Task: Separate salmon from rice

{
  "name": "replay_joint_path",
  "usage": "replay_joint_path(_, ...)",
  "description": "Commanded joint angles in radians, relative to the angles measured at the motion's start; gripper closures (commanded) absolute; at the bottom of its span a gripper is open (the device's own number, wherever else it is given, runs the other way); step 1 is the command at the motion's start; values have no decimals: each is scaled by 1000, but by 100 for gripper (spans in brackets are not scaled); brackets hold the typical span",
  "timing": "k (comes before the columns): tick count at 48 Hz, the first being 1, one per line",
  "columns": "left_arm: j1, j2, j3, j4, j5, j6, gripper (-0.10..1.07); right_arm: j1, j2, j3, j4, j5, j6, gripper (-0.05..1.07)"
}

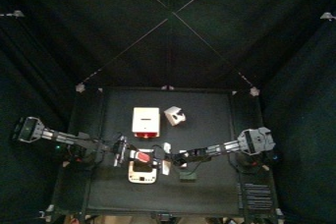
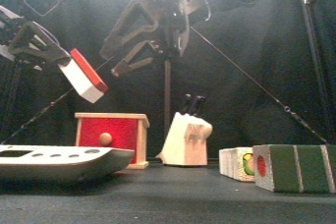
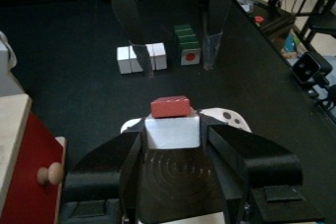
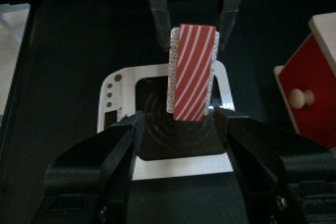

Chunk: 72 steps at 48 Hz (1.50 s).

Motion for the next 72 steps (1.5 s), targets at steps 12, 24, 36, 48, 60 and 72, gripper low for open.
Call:
replay_joint_path(12, -3, 18, -38, 18, -28, 2, 41, -46, -8, -37, 25, -15, 2, 13)
replay_joint_path(24, -2, 18, -46, 17, -28, 3, 41, -54, 6, -46, 26, -52, 2, 13)
replay_joint_path(36, -2, 20, -46, 14, -28, 2, 41, -54, 6, -51, 26, -54, 2, 13)
replay_joint_path(48, -2, 20, -54, 14, -29, 2, 41, -57, 21, -66, 32, -54, 2, 13)
replay_joint_path(60, -3, 20, -52, 12, -29, 2, 41, -57, 23, -64, 32, -54, 2, 21)
replay_joint_path(72, -2, 20, -54, 12, -29, 2, 41, -58, 21, -60, 32, -54, 2, 42)
